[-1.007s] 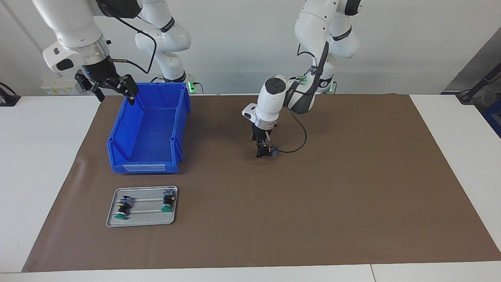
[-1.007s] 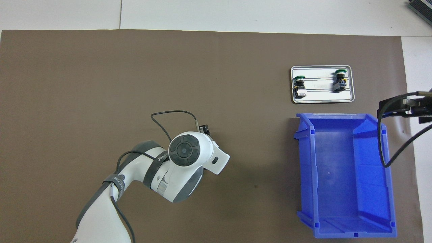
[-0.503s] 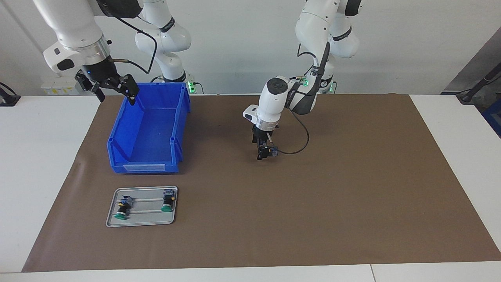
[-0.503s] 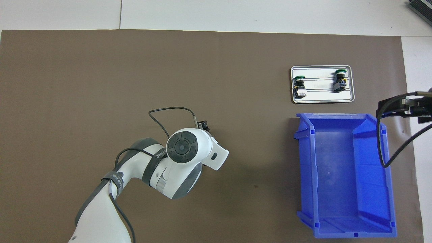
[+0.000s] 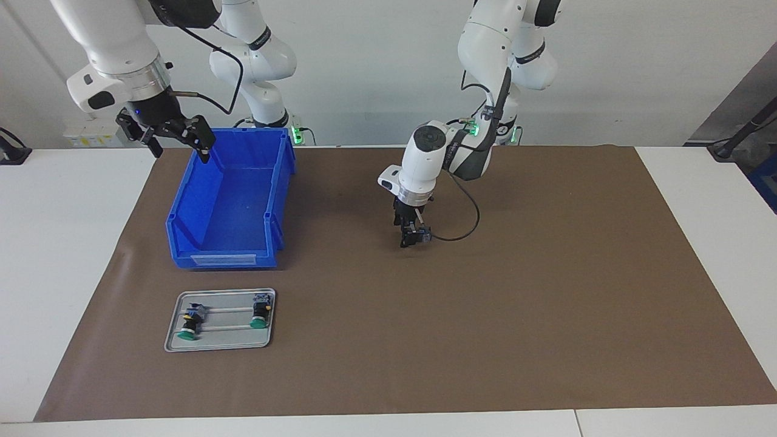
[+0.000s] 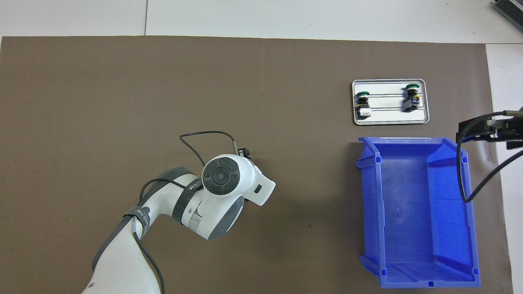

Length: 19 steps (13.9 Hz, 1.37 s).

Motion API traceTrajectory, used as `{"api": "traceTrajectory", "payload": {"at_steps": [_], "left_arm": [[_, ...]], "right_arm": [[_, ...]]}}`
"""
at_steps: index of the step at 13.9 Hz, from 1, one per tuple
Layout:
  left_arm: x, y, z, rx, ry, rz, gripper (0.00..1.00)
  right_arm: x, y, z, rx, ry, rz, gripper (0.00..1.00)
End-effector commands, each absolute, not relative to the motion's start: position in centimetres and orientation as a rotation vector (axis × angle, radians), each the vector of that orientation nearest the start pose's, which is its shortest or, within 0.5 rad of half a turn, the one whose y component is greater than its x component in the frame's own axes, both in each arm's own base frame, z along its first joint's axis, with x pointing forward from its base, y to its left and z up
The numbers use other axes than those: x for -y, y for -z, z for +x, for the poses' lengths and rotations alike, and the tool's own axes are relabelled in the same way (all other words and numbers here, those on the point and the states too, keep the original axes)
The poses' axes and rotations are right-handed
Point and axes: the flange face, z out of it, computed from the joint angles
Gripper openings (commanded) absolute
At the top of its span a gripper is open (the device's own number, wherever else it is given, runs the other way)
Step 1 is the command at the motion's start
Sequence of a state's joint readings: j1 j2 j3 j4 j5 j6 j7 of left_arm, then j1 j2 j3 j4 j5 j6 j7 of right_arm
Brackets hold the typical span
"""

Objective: Place and press button with both arms
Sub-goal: 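Lower the left gripper onto the item and grasp it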

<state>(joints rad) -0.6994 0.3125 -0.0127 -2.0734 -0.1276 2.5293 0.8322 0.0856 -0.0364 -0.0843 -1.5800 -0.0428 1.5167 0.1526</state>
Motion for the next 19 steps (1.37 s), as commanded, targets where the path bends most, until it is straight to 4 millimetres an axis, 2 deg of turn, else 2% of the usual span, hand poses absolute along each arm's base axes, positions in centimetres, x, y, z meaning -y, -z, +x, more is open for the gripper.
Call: {"api": "traceTrajectory", "payload": {"at_steps": [1,2,3,4,5,8,10,11,13,15,17,19], "left_arm": [[38.8,-29.5,45.8,-2.109,0.197,-2.432,0.66],[38.9,-29.7,45.9,-2.109,0.194,-2.434,0.56],[39.1,-29.9,46.1,-2.109,0.204,-2.433,0.41],[39.1,-30.1,46.3,-2.106,0.209,-2.436,0.15],[39.2,-30.4,46.4,-2.1,0.221,-2.44,0.0],[38.7,-32.9,48.2,-2.048,0.297,-2.469,0.0],[37.4,-34.8,49.1,-2.011,0.35,-2.488,0.0],[36.1,-35.6,49.7,-1.967,0.37,-2.518,0.0],[35.2,-36.3,50.2,-1.937,0.388,-2.538,0.0],[32.9,-36.1,51.6,-1.859,0.392,-2.651,0.0],[30.5,-35.8,52.8,-1.859,0.411,-2.745,0.0],[26.4,-35.5,54.5,-1.908,0.435,-2.799,0.0]], "right_arm": [[0.5,-63.1,54.0,-0.262,-0.046,-3.128,1.0],[0.6,-63.1,54.0,-0.264,-0.049,-3.128,1.0],[0.6,-63.1,53.9,-0.264,-0.051,-3.128,1.0],[0.5,-63.1,53.9,-0.264,-0.056,-3.129,1.0],[0.4,-63.1,53.9,-0.264,-0.054,-3.129,1.0],[-0.1,-63.2,54.0,-0.262,-0.044,-3.129,1.0],[0.1,-63.1,54.0,-0.267,-0.046,-3.128,1.0],[0.1,-63.1,54.0,-0.264,-0.046,-3.128,1.0],[0.1,-63.1,54.0,-0.264,-0.046,-3.128,1.0],[0.1,-63.1,53.9,-0.264,-0.051,-3.129,1.0],[0.1,-63.2,53.9,-0.264,-0.051,-3.129,1.0],[0.1,-63.2,53.9,-0.264,-0.051,-3.128,1.0]]}}
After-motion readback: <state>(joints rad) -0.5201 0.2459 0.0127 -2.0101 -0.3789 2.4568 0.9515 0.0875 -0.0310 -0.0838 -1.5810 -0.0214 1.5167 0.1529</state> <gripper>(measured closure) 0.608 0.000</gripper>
